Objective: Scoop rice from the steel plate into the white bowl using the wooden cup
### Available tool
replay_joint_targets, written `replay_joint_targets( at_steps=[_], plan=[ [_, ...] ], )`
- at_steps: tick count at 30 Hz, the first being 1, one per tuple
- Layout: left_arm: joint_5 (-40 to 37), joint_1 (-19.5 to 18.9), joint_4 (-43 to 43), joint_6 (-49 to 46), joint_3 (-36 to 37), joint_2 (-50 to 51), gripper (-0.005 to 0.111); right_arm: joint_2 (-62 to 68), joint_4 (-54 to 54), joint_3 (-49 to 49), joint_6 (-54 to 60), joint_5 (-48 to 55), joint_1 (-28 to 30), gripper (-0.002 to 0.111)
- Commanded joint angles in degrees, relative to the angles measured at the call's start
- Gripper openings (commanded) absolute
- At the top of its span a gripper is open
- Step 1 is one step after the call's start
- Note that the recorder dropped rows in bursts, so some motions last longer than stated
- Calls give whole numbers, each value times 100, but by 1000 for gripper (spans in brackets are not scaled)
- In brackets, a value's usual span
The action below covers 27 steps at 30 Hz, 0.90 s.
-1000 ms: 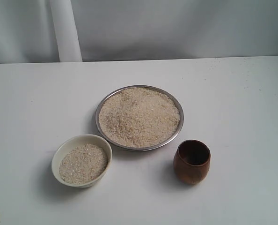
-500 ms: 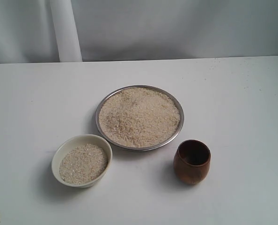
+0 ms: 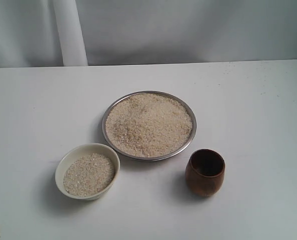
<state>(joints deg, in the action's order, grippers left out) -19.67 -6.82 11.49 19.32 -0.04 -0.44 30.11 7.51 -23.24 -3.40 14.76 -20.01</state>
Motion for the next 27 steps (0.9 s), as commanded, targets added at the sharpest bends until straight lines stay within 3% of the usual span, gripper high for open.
replay_joint_targets(
  at_steps=[1,14,17,19,23,27],
  plan=[
    [36,8,-21,13,4,44,0,415,73,-156,-4,-167,-9,0],
    [36,8,-21,13,4,44,0,544,-42,-7,38,-1274,-9,0],
    [36,8,-21,13,4,44,0,751,-42,299,38,-2366,-9,0],
    [36,8,-21,13,4,44,0,1300,97,836,-32,-3815,-9,0],
    [36,8,-21,13,4,44,0,2575,458,1452,-383,-5451,-9,0],
    [36,8,-21,13,4,44,0,3625,458,1850,85,-6734,-9,0]
  ],
)
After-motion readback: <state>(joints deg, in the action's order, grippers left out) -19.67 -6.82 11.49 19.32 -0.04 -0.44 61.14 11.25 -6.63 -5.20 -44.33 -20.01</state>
